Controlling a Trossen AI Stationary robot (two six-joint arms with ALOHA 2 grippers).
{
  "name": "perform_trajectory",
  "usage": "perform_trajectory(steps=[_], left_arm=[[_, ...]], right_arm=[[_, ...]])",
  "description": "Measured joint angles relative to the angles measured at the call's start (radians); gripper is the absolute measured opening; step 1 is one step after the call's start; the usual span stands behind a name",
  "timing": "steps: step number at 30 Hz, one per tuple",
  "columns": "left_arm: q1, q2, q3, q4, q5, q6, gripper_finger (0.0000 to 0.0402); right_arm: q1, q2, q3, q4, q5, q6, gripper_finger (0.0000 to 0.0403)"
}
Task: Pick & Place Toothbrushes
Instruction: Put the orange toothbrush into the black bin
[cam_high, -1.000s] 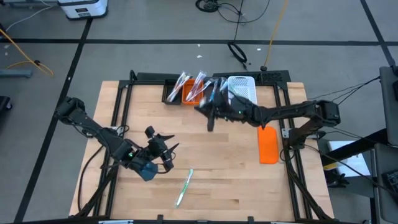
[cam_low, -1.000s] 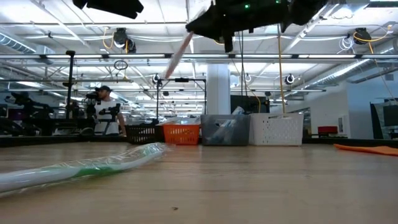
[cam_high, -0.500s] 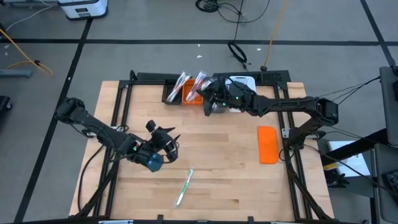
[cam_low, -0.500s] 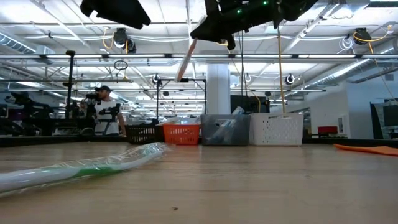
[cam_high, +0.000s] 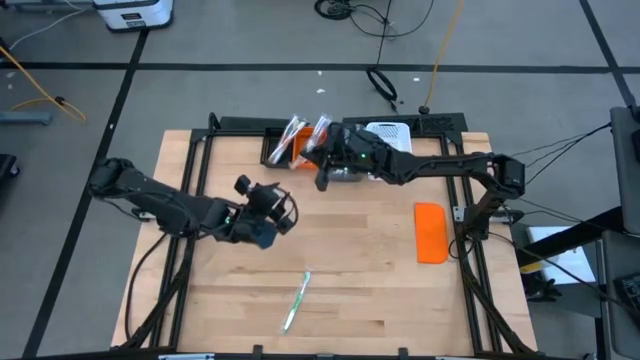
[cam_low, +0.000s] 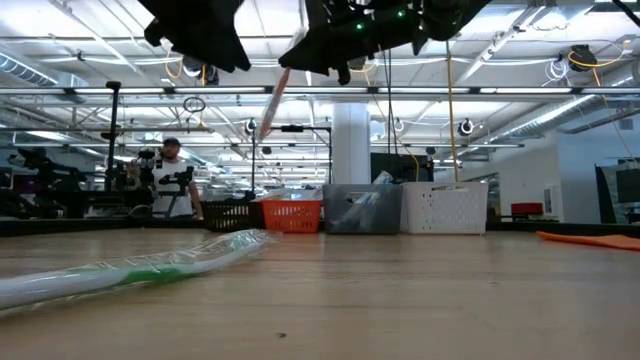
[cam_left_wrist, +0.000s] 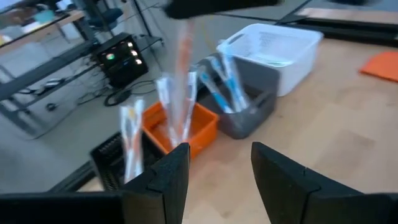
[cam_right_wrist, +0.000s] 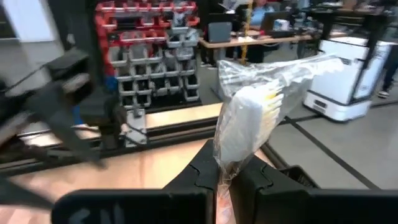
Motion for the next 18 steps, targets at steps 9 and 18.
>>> perform_trajectory(steps=[9,18], left_arm=[[0.148,0.000,0.000,-0.025,0.004,0.032,0.0175],[0.132,0.010,0.000,0.004,0.024,0.215,0.0175]], right_arm=[[0.028,-0.007,0.000,-0.004,-0.003,-0.038,0.0008],[0.033,-0.007,0.000,-0.037,-0.001,-0.055,0.0008]])
